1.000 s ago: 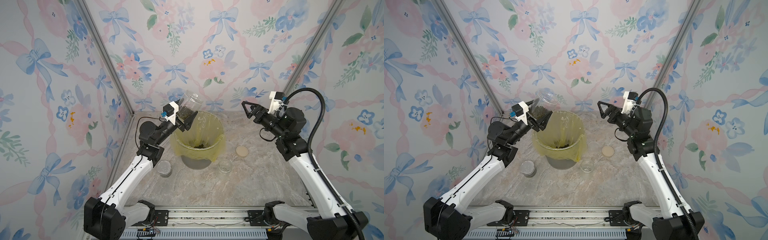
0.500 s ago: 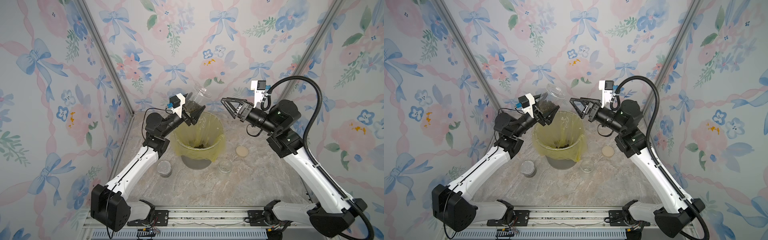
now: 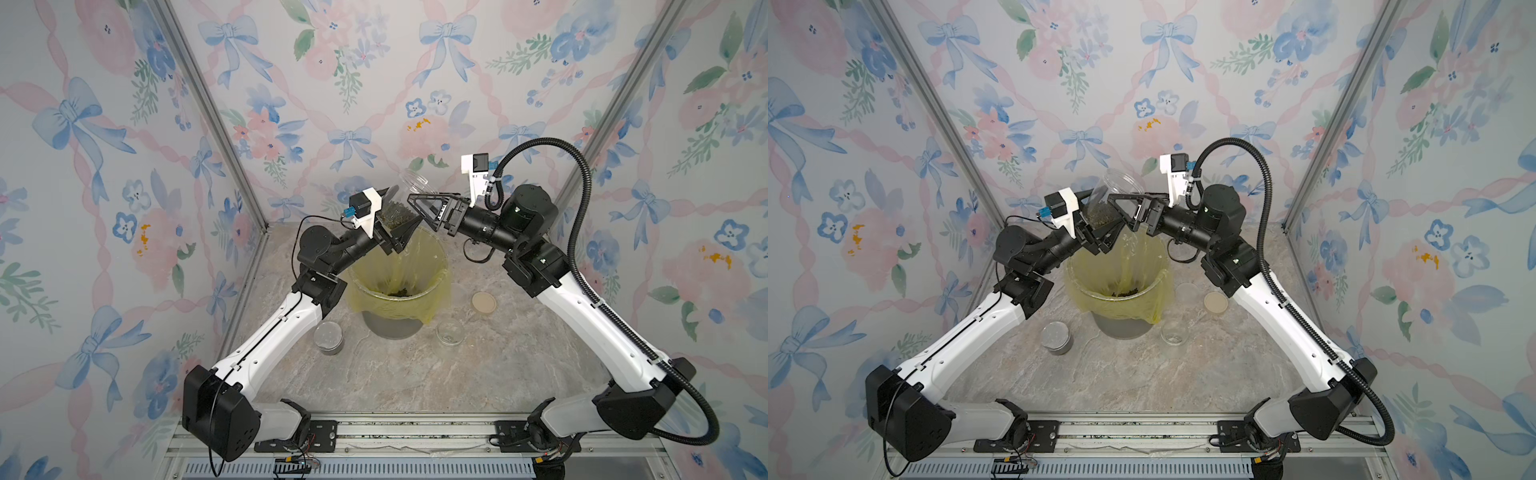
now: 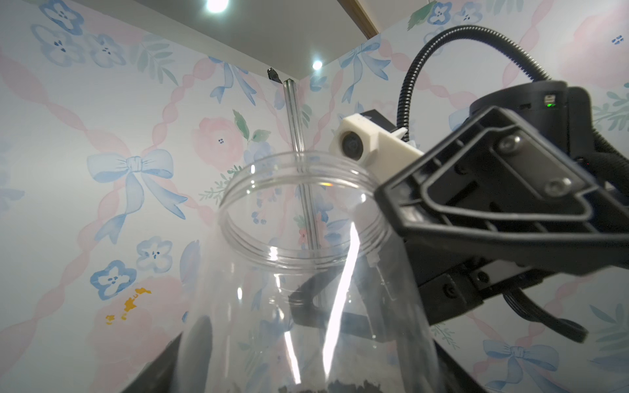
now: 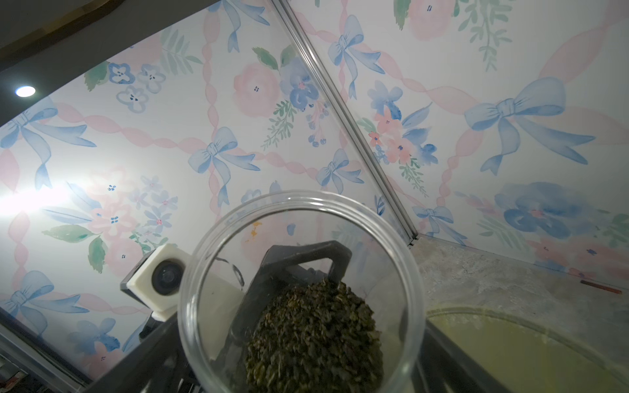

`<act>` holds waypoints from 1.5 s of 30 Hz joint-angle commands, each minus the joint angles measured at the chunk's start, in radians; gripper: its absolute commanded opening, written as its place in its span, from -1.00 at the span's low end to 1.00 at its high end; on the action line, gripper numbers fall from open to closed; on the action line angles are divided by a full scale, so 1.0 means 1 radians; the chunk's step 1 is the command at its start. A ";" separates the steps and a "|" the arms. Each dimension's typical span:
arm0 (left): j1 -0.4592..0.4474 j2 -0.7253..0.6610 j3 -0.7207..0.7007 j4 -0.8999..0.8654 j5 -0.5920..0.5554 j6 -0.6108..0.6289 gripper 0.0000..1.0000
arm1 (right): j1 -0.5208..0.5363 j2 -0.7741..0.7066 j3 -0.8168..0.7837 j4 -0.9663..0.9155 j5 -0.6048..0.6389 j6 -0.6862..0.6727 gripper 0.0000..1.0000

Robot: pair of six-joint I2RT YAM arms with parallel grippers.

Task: Empty moldy tea leaves from jars
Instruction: Pour the moldy tea leaves from the jar into the trash bin.

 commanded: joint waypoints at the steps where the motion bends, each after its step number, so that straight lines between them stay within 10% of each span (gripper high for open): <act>1: -0.016 0.018 0.028 0.006 0.011 0.007 -0.25 | 0.018 0.018 0.054 0.004 -0.005 -0.019 0.93; 16: -0.055 0.053 0.026 -0.008 0.011 0.042 -0.22 | 0.018 0.053 0.080 0.006 0.009 -0.011 0.74; 35: -0.055 0.026 -0.031 0.020 -0.036 0.144 0.95 | 0.003 0.021 0.023 0.067 -0.013 0.067 0.65; 45: -0.062 -0.012 -0.175 0.280 -0.099 0.185 0.96 | -0.013 -0.001 -0.024 0.117 -0.048 0.165 0.65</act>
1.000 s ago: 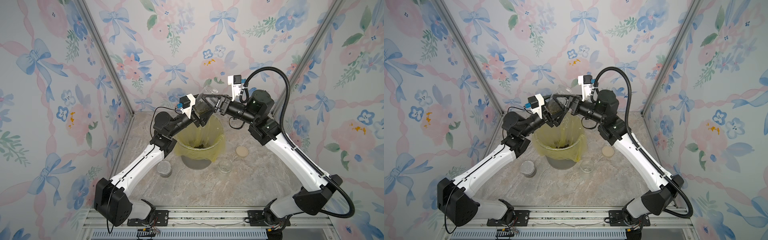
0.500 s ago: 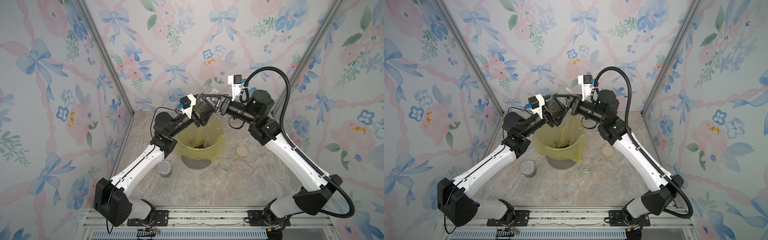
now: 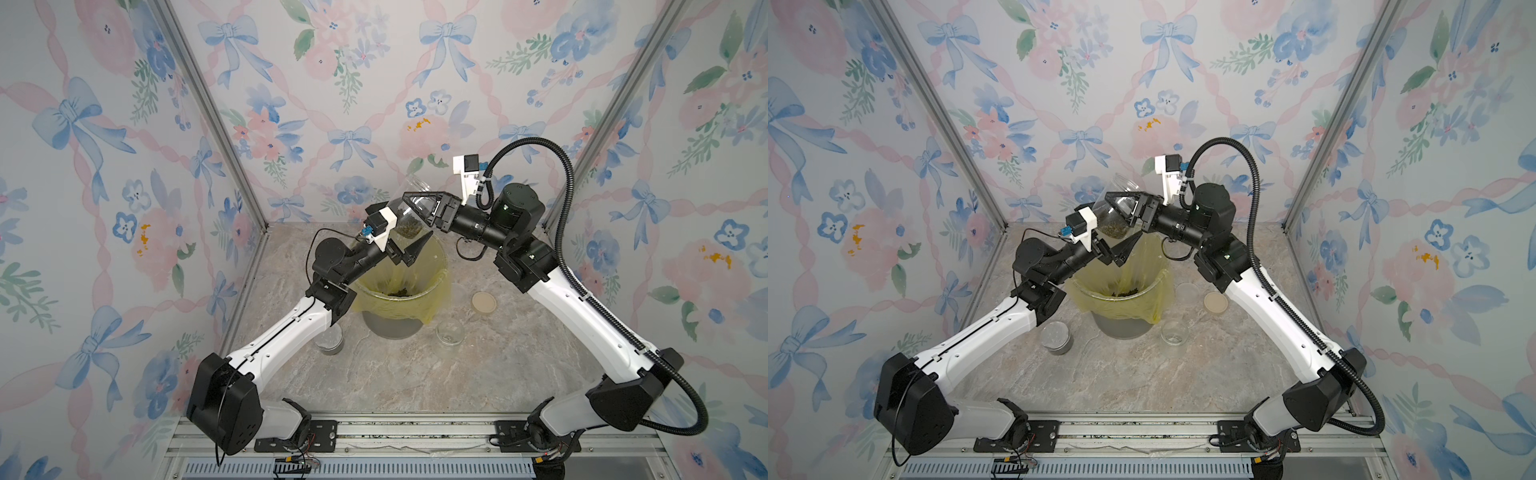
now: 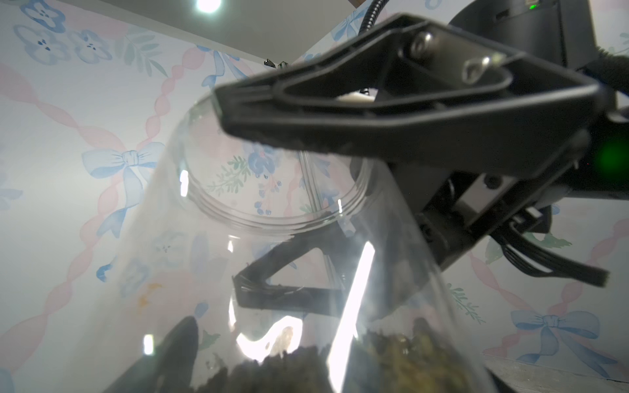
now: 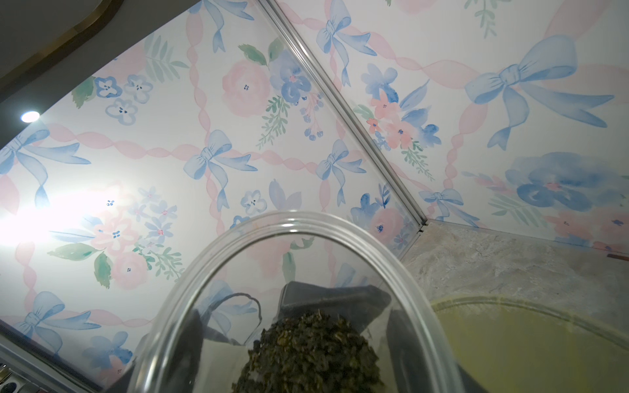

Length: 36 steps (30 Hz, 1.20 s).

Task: Empty moldy tea leaves from jars
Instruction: Pour the moldy tea leaves from the jar into the trash bin.

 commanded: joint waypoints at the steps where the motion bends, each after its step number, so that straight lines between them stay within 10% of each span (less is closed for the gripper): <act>1: -0.008 -0.037 -0.046 0.166 -0.034 0.032 0.96 | -0.015 -0.041 -0.021 0.088 -0.037 0.073 0.64; 36: -0.069 0.178 -0.018 0.749 -0.112 -0.005 0.96 | -0.035 0.010 0.007 0.076 -0.129 0.264 0.57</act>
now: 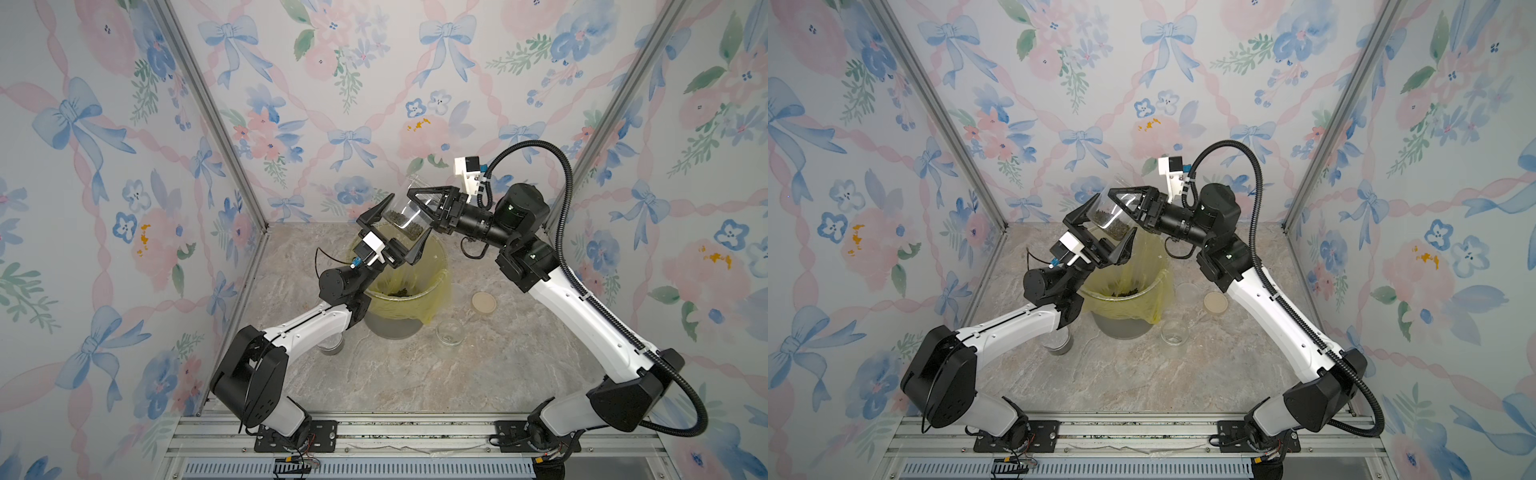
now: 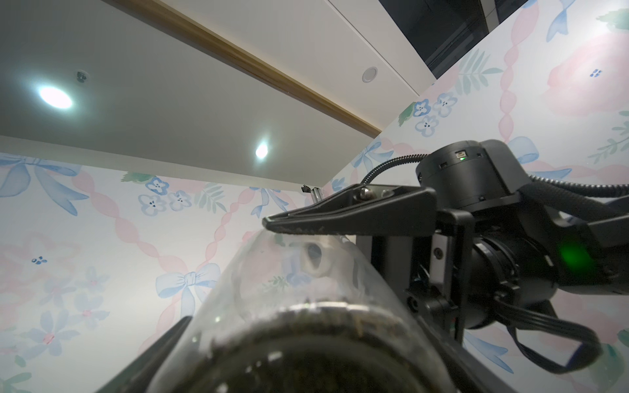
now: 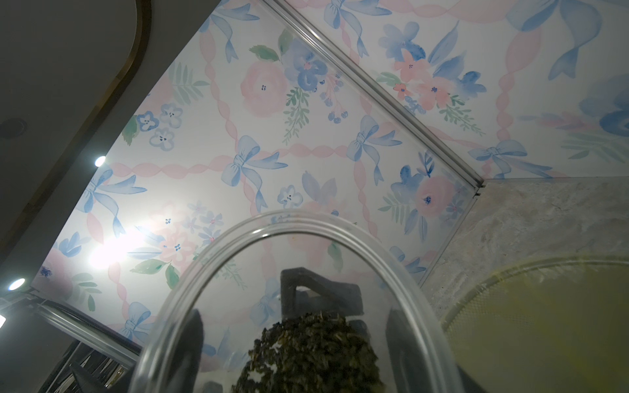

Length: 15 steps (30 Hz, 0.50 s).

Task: Empty moldy tea leaves from jars
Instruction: Pour the moldy tea leaves from the jar into the trash bin.

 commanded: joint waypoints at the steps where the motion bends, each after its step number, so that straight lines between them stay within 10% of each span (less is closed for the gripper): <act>1: -0.006 0.013 0.040 0.050 0.004 -0.020 0.96 | -0.002 0.012 0.021 0.020 -0.023 0.014 0.57; 15: -0.006 0.044 0.072 0.053 0.016 -0.043 0.61 | 0.015 0.021 0.007 0.036 -0.027 0.027 0.57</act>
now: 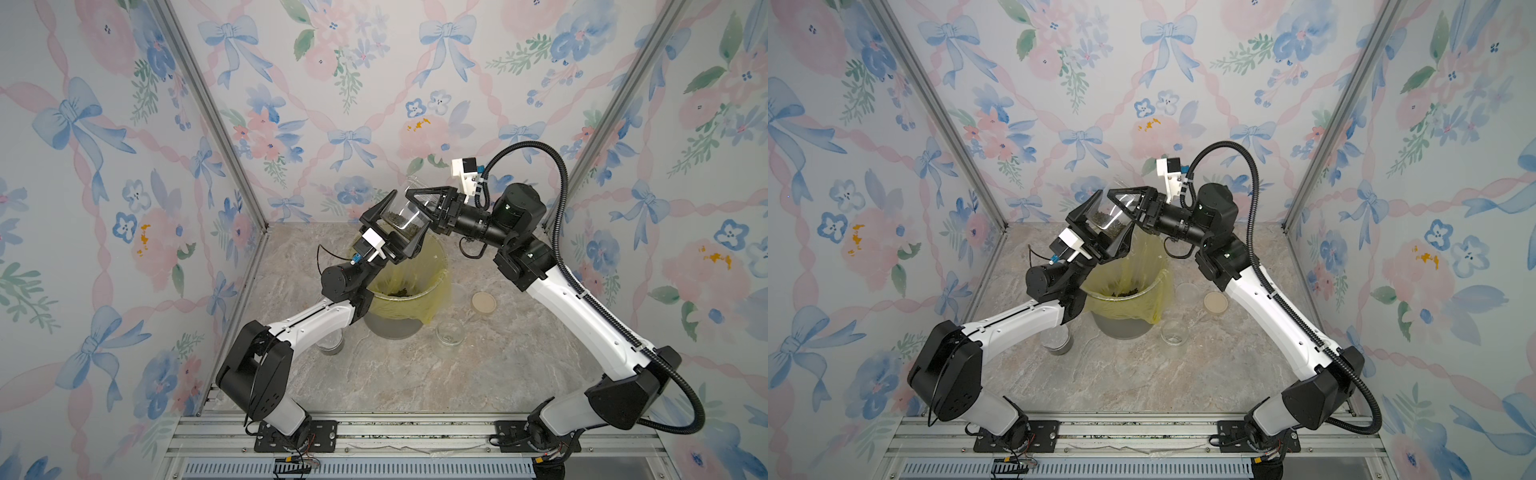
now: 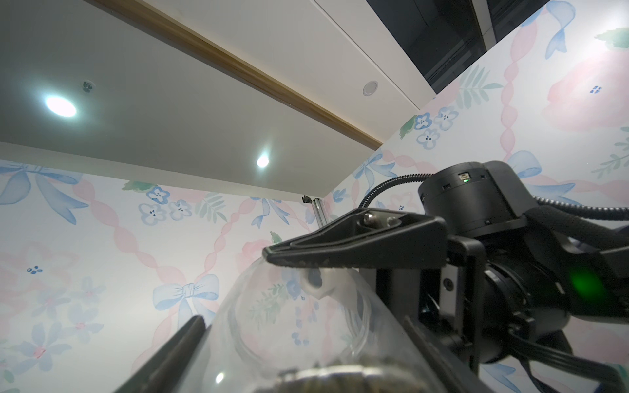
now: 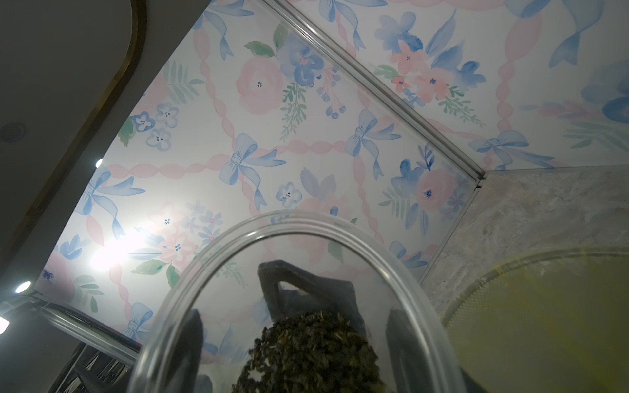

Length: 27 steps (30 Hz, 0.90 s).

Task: Empty moldy tea leaves from jars
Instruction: Pour the moldy tea leaves from the jar into the trash bin.

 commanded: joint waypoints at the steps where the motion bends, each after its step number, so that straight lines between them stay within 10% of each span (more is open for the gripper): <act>1: -0.006 0.005 0.025 0.026 0.013 -0.017 0.57 | 0.011 0.006 0.006 0.035 -0.017 0.009 0.58; 9: -0.006 -0.047 0.005 -0.039 0.005 0.000 0.37 | -0.002 -0.009 -0.020 0.033 -0.016 -0.021 0.97; 27: -0.006 -0.340 -0.144 -0.502 -0.146 0.054 0.29 | -0.230 -0.273 -0.436 0.227 0.019 0.074 0.93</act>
